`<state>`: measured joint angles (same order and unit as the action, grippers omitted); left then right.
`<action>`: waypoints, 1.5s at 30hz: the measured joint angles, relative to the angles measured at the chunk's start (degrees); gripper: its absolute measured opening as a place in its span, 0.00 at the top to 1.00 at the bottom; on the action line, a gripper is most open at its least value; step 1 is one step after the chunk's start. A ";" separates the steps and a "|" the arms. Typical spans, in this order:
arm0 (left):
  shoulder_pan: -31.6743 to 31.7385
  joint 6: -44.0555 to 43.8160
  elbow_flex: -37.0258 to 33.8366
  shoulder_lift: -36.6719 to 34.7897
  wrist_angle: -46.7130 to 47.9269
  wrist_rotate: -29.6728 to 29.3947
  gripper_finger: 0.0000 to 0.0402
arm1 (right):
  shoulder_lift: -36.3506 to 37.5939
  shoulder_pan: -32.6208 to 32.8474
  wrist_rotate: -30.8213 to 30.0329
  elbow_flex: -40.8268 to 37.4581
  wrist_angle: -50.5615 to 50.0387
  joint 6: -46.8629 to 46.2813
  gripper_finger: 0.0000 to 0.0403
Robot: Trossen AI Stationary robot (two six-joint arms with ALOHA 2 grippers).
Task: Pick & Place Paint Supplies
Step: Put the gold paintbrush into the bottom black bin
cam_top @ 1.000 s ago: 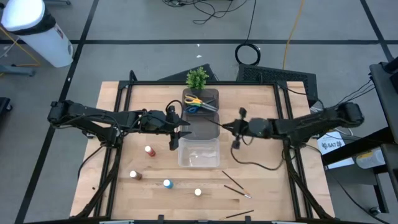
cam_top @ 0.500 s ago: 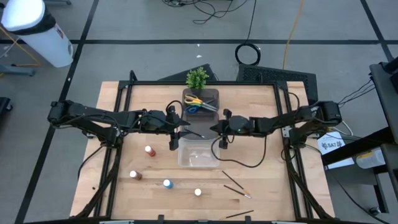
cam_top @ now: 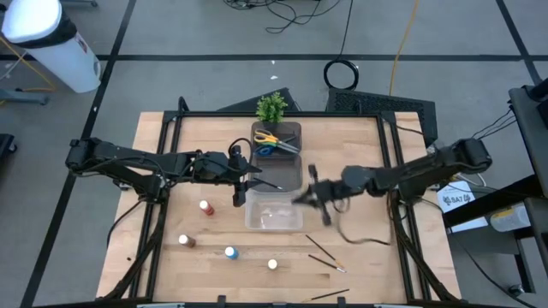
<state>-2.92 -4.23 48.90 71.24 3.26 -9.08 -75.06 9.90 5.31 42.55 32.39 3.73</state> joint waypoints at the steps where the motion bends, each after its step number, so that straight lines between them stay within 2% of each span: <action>1: 0.00 -0.44 0.00 0.00 -0.01 0.04 0.53 | 0.30 1.46 2.75 0.01 0.90 -0.02 1.00; 4: -0.01 -0.83 0.00 0.00 0.06 1.21 0.53 | 0.41 6.83 7.88 -0.07 1.93 0.00 1.00; 6: -0.12 -0.83 0.00 0.00 0.07 1.71 0.53 | 0.38 11.39 6.21 -0.05 1.16 0.02 1.00; 8: -0.15 -0.81 0.00 0.00 0.05 1.77 0.53 | -0.24 16.27 -0.88 1.71 -4.33 -1.09 1.00; 12: -0.08 -0.08 0.00 0.00 -0.52 1.19 0.53 | -4.37 25.21 -21.13 12.23 -23.30 -5.32 1.00; 13: 0.12 0.52 0.00 0.00 -0.71 0.72 0.53 | -6.08 26.93 -24.16 15.72 -26.92 -6.54 1.00; 15: 0.43 1.60 0.00 0.00 -1.70 0.44 0.53 | -9.87 29.96 -26.14 22.16 -33.01 -9.45 1.00; 17: 0.88 2.11 0.00 0.00 -2.07 0.42 0.53 | -14.08 32.62 -25.60 27.59 -36.81 -12.22 1.00; 20: 1.07 2.25 0.00 0.00 -2.02 0.42 0.53 | -19.94 35.38 -20.46 32.84 -42.12 -17.12 1.00; 24: 1.07 3.21 0.00 0.00 -2.01 0.48 0.53 | -25.95 36.71 -11.06 33.81 -44.07 -30.60 1.00; 27: 1.05 4.71 0.00 0.00 -1.91 0.50 0.53 | -30.29 37.05 -8.61 33.81 -44.04 -40.60 1.00; 30: 1.07 5.35 0.00 0.00 -1.64 0.51 0.53 | -33.73 36.90 -5.01 33.81 -42.81 -46.57 1.00; 37: 1.05 5.57 0.00 0.00 -1.02 0.53 0.53 | -38.02 35.40 2.40 33.81 -42.66 -55.89 1.00; 45: 1.07 5.61 0.00 0.00 0.63 0.55 0.53 | -38.63 34.79 5.40 33.79 -42.81 -60.35 1.00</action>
<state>-1.85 1.39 48.90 71.24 3.90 -8.53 -113.69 44.69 10.71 76.34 -10.42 -56.62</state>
